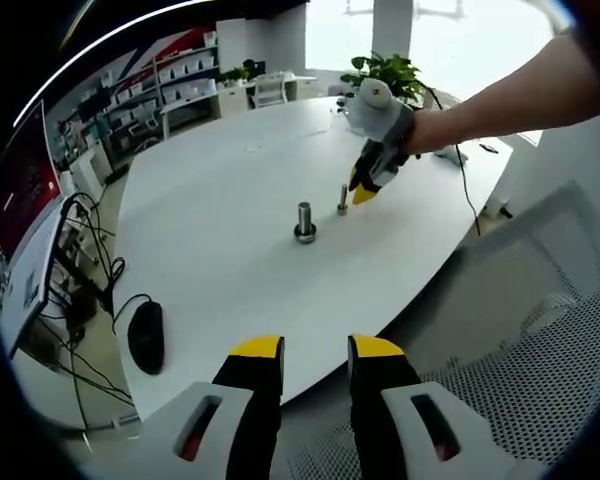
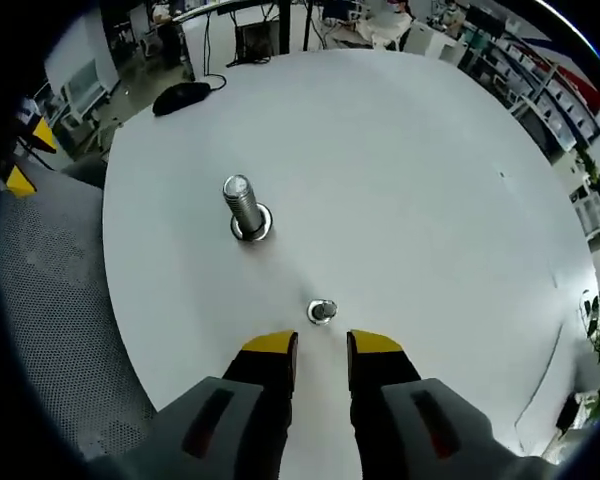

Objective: Place the washer onto the threaded stud by aligning its center hole with the stud, sliding it down to the base, and recovering from edge contact or off-axis alignment until the washer reaches the visible bottom stop.

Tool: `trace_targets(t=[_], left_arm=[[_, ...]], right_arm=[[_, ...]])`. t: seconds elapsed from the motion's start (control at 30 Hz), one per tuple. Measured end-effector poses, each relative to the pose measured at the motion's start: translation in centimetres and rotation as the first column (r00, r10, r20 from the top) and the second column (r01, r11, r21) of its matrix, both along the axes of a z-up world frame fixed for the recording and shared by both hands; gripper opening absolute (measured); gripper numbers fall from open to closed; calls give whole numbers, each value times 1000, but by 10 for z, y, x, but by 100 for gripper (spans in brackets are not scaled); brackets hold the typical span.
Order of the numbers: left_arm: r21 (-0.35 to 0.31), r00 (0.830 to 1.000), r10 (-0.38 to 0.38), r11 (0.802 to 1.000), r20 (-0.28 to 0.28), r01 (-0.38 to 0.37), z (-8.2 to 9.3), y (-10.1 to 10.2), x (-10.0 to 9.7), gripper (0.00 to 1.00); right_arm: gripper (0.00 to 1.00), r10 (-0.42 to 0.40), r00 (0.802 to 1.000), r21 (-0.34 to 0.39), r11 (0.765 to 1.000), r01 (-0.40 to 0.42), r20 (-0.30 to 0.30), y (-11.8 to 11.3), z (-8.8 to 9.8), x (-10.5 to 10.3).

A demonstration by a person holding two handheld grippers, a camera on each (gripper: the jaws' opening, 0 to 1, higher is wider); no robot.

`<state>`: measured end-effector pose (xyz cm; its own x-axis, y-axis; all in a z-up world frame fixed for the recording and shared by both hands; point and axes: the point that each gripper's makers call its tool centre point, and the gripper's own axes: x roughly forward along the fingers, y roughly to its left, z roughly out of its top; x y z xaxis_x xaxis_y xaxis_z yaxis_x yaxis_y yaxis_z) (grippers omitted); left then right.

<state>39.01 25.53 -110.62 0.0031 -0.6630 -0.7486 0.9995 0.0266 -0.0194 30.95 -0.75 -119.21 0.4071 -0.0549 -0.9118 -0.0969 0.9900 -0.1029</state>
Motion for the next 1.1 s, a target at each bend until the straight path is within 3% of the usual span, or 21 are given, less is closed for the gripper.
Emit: trace_targets(t=[0.07, 0.13, 0.23, 0.33, 0.47, 0.57, 0.77, 0.87, 0.97, 1.03, 1.1], left_arm=[[-5, 1000, -5, 1000, -1, 5, 0, -1, 0, 23], [-7, 1000, -9, 1000, 0, 9, -1, -1, 0, 24], [-25, 1000, -7, 1000, -1, 7, 7, 0, -3, 24], [-42, 1000, -10, 999, -3, 10, 4, -4, 0, 24], [-64, 1000, -14, 998, -5, 14, 11, -4, -3, 24], [-82, 1000, -20, 996, -5, 19, 14, -6, -3, 24], [-132, 1000, -17, 991, 5, 17, 22, -9, -1, 26], [-144, 1000, -13, 989, 2, 13, 25, -9, -1, 26], [-161, 1000, -9, 987, 5, 10, 22, -13, 3, 27], [-181, 1000, -1, 984, 3, 1, 31, -8, 2, 27], [-217, 1000, 10, 976, -6, -11, 32, -16, 6, 27]], right_arm=[[22, -30, 999, -3, 1000, 30, 23, 1, 6, -11], [22, -75, 994, 20, 997, 73, 82, 9, 21, -11], [22, -139, 978, 35, 990, 135, 156, 13, 40, -27], [23, -195, 961, 62, 981, 186, 199, 21, 52, -44], [23, -268, 923, 75, 964, 257, 278, 36, 77, -61], [24, -336, 875, 106, 942, 320, 349, 42, 98, -74], [28, -341, 833, 59, 934, 352, 435, 68, 126, -95], [30, -336, 815, 49, 933, 357, 472, 67, 133, -100], [32, -365, 790, 53, 919, 392, 493, 76, 141, -107], [33, -379, 765, 71, 912, 404, 521, 81, 145, -110], [34, -381, 767, 58, 909, 412, 517, 84, 146, -114]])
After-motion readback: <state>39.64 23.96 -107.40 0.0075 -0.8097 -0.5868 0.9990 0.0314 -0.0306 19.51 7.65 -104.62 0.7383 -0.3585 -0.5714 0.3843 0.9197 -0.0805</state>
